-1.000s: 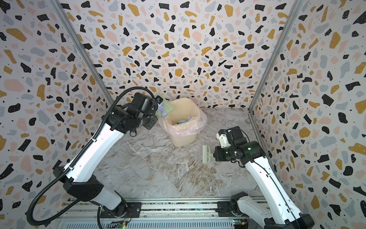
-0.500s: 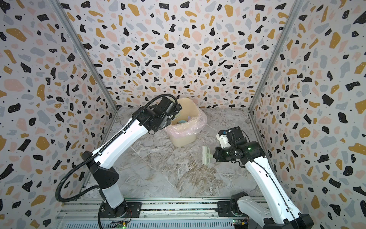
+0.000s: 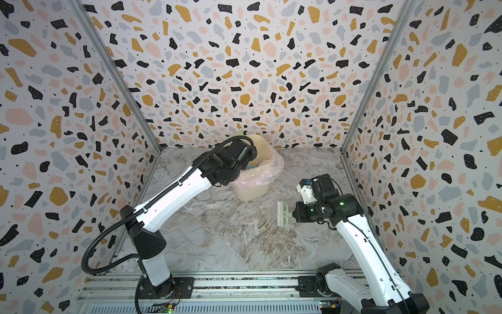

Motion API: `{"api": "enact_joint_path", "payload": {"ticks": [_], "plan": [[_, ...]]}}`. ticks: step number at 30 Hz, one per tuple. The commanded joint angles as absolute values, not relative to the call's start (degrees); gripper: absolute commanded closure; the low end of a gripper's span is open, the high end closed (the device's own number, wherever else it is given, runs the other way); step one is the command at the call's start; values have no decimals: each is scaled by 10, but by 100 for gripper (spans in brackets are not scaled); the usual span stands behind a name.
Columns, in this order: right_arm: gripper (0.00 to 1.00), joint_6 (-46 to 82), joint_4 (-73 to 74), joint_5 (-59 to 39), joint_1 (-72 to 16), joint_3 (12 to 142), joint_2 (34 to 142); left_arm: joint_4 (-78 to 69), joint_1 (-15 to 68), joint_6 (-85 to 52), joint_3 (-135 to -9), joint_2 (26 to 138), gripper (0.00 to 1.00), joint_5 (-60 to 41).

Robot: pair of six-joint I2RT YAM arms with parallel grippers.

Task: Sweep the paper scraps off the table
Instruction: 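Tip the dustpan over the bin opening with the left gripper, then lower the dustpan beside the bin while the right gripper sets down the brush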

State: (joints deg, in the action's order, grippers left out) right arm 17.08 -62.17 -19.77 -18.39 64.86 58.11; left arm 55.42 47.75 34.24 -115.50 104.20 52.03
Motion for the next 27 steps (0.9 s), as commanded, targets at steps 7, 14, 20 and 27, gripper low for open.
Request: {"api": "enact_joint_path", "payload": {"ticks": [7,14,20,27], "plan": [[100,171,-610,-180,-151,647,570,551,478,279,-1168,992,100,498],[100,166,-529,-232,6,618,569,487,477,179,-1041,877,100,439],[100,228,-400,-276,91,568,587,395,459,84,-861,714,100,403],[100,377,-167,-395,212,431,591,348,400,-35,-693,589,100,340]]}}
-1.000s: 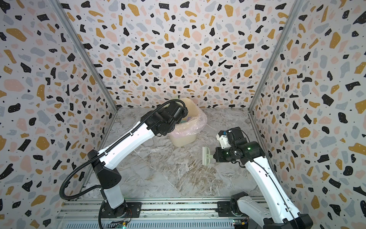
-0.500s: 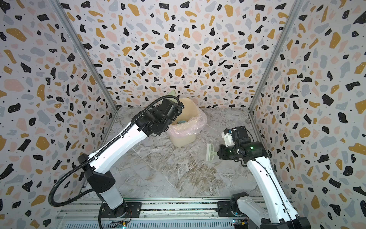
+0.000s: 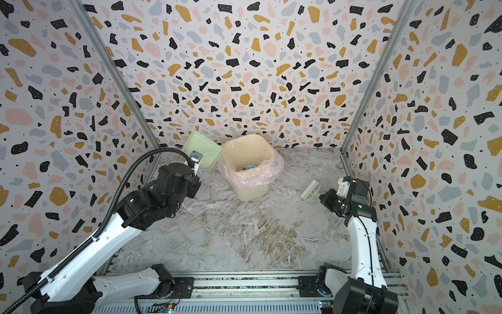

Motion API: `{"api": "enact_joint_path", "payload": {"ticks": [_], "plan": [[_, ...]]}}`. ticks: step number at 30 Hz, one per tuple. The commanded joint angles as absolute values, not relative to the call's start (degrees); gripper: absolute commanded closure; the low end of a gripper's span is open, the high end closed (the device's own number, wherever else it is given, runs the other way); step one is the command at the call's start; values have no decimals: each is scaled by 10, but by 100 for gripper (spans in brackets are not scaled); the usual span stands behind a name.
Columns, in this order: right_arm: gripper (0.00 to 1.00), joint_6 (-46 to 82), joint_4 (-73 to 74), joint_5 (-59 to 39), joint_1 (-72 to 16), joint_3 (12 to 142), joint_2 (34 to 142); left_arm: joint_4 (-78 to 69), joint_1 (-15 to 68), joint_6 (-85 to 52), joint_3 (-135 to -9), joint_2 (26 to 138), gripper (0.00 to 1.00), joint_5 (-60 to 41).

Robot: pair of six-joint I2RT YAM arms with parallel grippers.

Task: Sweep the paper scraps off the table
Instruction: 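Lower the dustpan beside the bin while the right gripper sets down the brush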

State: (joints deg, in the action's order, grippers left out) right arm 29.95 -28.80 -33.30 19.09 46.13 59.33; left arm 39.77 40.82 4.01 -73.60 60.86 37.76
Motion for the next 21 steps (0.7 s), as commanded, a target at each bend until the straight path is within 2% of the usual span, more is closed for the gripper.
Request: {"api": "enact_joint_path", "payload": {"ticks": [1,9,19,21], "plan": [[100,384,-150,-390,219,419,590,343,397,-51,-672,578,100,337],[100,397,-108,-373,248,339,594,283,386,-136,-538,535,100,308],[100,412,-89,-373,271,265,579,261,376,-156,-498,525,100,294],[93,409,-105,-373,273,260,578,260,374,-160,-493,523,100,295]]}}
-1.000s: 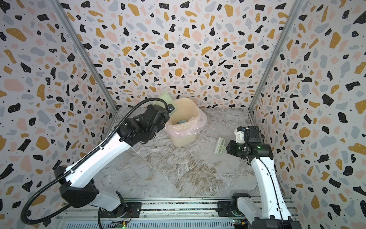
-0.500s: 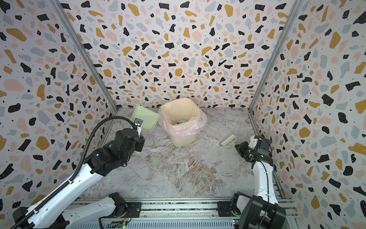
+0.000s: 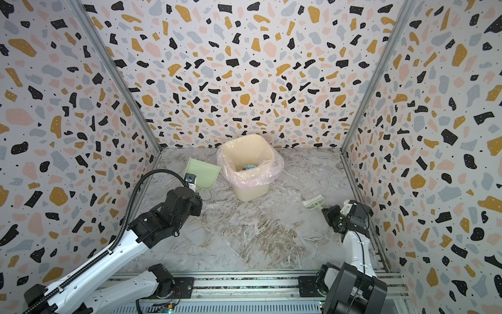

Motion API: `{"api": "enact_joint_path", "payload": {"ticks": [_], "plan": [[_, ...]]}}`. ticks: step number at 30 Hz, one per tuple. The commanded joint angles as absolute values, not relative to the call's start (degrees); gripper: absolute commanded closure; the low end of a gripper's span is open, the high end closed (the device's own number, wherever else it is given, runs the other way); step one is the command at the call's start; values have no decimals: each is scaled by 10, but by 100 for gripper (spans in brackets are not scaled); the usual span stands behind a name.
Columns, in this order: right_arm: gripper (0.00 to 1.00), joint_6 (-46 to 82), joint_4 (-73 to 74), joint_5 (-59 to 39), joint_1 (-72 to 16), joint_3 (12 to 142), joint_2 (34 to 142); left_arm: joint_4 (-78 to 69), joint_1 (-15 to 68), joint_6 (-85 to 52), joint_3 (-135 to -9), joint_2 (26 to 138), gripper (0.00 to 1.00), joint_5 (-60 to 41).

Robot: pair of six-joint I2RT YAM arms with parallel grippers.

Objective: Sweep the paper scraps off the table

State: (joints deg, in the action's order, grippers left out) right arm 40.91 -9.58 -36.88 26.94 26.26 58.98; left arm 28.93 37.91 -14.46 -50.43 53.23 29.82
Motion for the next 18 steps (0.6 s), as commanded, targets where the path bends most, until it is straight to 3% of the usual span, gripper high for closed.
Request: {"api": "enact_joint_path", "payload": {"ticks": [1,8,18], "plan": [[90,408,-114,-369,273,258,576,258,374,-161,-489,521,100,294],[60,407,-177,-347,274,257,558,249,367,-178,-467,509,100,294],[41,369,-263,-303,273,298,560,237,359,-193,-449,511,100,291]]}}
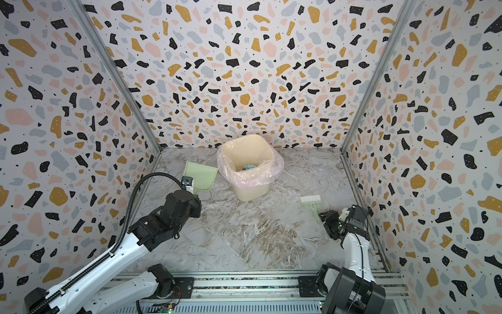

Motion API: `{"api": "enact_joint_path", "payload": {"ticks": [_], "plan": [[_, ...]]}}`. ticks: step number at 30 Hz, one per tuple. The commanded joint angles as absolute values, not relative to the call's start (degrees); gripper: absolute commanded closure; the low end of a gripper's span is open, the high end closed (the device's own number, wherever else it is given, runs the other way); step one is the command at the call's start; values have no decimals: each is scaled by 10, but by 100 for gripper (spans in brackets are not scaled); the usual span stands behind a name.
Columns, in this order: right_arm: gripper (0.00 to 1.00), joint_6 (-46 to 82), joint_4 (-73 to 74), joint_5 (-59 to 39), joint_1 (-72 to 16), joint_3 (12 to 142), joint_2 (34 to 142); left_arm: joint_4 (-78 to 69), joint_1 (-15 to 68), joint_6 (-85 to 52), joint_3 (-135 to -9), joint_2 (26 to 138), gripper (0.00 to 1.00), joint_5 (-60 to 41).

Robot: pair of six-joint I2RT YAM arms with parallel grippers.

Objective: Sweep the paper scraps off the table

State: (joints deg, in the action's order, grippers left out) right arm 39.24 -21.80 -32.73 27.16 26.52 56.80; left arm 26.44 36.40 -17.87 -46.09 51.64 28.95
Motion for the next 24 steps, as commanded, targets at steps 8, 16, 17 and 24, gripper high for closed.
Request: {"api": "enact_joint_path", "payload": {"ticks": [8,16,17,24], "plan": [[31,347,-282,-270,205,337,536,165,318,-278,-383,541,100,248],[14,329,-324,-186,117,396,503,88,289,-359,-293,560,100,271],[14,322,-328,-181,112,401,503,76,281,-358,-283,562,100,266],[11,301,-339,-159,93,427,504,26,251,-382,-231,598,100,234]]}}
